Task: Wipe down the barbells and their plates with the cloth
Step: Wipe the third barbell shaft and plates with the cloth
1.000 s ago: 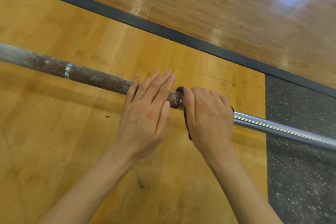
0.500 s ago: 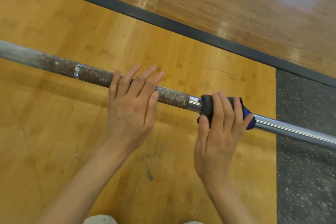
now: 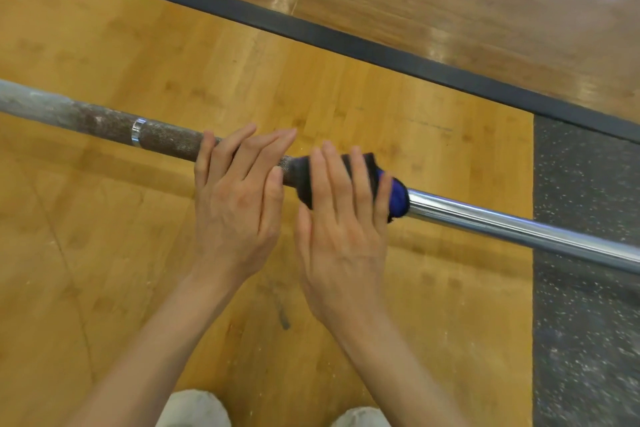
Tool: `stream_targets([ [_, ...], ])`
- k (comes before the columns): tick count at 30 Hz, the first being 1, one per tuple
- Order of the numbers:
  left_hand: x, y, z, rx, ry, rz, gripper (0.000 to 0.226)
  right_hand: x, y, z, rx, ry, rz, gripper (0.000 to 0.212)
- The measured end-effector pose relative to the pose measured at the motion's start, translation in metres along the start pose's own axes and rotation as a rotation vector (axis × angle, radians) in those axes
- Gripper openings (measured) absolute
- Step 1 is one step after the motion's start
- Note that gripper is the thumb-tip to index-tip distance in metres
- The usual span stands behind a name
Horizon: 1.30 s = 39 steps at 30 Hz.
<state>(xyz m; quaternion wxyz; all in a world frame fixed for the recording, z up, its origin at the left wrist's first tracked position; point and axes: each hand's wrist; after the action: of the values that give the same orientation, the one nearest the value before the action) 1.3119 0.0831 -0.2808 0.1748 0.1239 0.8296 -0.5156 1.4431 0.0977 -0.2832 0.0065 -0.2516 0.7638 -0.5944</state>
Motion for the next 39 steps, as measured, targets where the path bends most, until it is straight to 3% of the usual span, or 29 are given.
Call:
stream_targets([
  [3,0.0,-0.002,0.001,0.004,0.002,-0.008,0.047,-0.017,-0.013,-0.006,0.039,-0.085,0.008,0.049],
  [6,-0.002,-0.004,0.002,0.006,-0.006,-0.01,0.048,-0.042,-0.026,0.01,0.006,0.064,0.037,0.051],
  [8,-0.003,-0.003,0.004,0.003,-0.02,-0.013,0.049,-0.023,-0.021,0.007,0.007,0.102,0.016,0.052],
  [13,-0.003,-0.007,0.01,0.024,-0.023,-0.004,0.05,-0.001,-0.018,-0.008,0.115,-0.079,-0.034,0.048],
  [16,-0.005,-0.01,0.015,0.032,-0.022,-0.005,0.049,-0.035,-0.039,0.001,0.135,0.056,0.001,0.045],
  [19,-0.007,-0.012,0.019,0.035,-0.039,-0.007,0.049,-0.017,-0.039,-0.002,0.147,0.148,-0.019,0.045],
  [24,-0.005,-0.025,0.027,0.045,-0.074,0.041,0.051,0.009,-0.033,-0.001,0.228,-0.034,-0.044,0.049],
  [29,0.019,-0.039,0.03,0.026,-0.13,-0.048,0.05,-0.009,-0.052,0.009,0.234,0.085,-0.019,0.049],
  [33,0.016,-0.036,0.038,0.004,-0.133,-0.082,0.049,0.038,-0.028,-0.007,0.28,-0.012,-0.064,0.05],
  [36,0.015,-0.038,0.043,0.003,-0.137,-0.083,0.049,0.02,-0.044,-0.016,0.478,-0.148,0.082,0.059],
  [39,0.014,-0.04,0.048,-0.005,-0.136,-0.073,0.048,-0.003,-0.067,-0.021,0.461,-0.14,0.228,0.052],
])
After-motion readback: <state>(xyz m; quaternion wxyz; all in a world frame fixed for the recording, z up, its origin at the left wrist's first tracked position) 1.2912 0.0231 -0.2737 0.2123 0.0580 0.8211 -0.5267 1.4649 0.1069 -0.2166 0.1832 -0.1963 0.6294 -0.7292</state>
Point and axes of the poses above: each hand's wrist, its own z-axis away from the middle knuckle, its own y-axis out of the palm, x = y × z, and after that the axes turned 8 degrees about y, right-handed
